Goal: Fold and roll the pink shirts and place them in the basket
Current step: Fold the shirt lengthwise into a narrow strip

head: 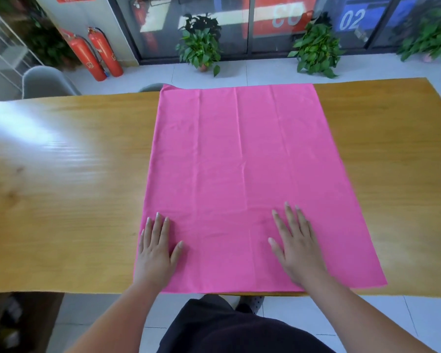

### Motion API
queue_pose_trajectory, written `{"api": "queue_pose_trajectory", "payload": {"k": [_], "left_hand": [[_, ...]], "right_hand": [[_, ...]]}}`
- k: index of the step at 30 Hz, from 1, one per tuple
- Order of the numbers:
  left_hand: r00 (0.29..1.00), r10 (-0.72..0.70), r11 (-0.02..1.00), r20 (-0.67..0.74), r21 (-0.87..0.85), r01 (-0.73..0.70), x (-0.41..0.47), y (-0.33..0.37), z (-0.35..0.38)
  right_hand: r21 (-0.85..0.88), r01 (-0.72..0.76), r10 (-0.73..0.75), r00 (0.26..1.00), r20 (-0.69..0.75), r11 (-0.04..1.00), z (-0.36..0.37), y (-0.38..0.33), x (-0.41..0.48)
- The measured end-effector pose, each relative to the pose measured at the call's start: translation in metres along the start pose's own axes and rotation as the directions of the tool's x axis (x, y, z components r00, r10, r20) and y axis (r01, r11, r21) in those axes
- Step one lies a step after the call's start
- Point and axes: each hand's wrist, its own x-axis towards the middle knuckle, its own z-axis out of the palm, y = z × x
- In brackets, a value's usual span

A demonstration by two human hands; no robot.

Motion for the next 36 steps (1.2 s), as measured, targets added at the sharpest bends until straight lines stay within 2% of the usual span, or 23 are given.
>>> {"api": "queue_pose_trajectory", "payload": {"k": [2,4,12,20,23,27,31,36], "left_hand": [[0.999,-0.031,0.999,0.01,-0.038,0.031,0.002,-0.006,-0.003],[0.999,-0.017,0.999,0.033,-0.029,0.018,0.002,-0.013,-0.006],[0.996,0.053,0.996,0.068,0.062,-0.058,0.02,-0.032,-0.043],[0.984,0.139,0.988,0.111,0.047,-0.145,0.088,-0.052,-0.081],[0.965,0.19,0.973,0.18,0.094,-0.209,0.11,-0.06,-0.092],[0.914,0.284,0.932,0.288,0.139,-0.333,0.132,-0.085,-0.094],[0.868,0.401,0.882,0.292,0.134,-0.452,0.141,-0.115,-0.084],[0.809,0.547,0.811,0.216,0.103,-0.576,0.138,-0.147,-0.076]], "right_hand": [[-0.022,0.135,-0.134,0.99,0.04,0.991,0.0,-0.037,0.017],[-0.044,0.195,-0.19,0.976,0.104,0.98,0.009,-0.061,0.026],[-0.09,0.114,-0.098,0.98,0.173,0.989,0.019,-0.089,0.025],[-0.039,0.17,-0.162,0.974,0.156,0.985,0.013,-0.146,0.042],[-0.022,0.175,-0.169,0.97,0.177,0.984,0.0,-0.184,0.054],[-0.022,0.086,-0.08,0.972,0.22,0.996,-0.003,-0.242,0.053],[0.026,-0.05,0.041,0.96,0.277,0.998,0.031,-0.28,0.024],[-0.035,-0.134,0.138,0.977,0.161,0.99,0.058,-0.308,0.002]]}}
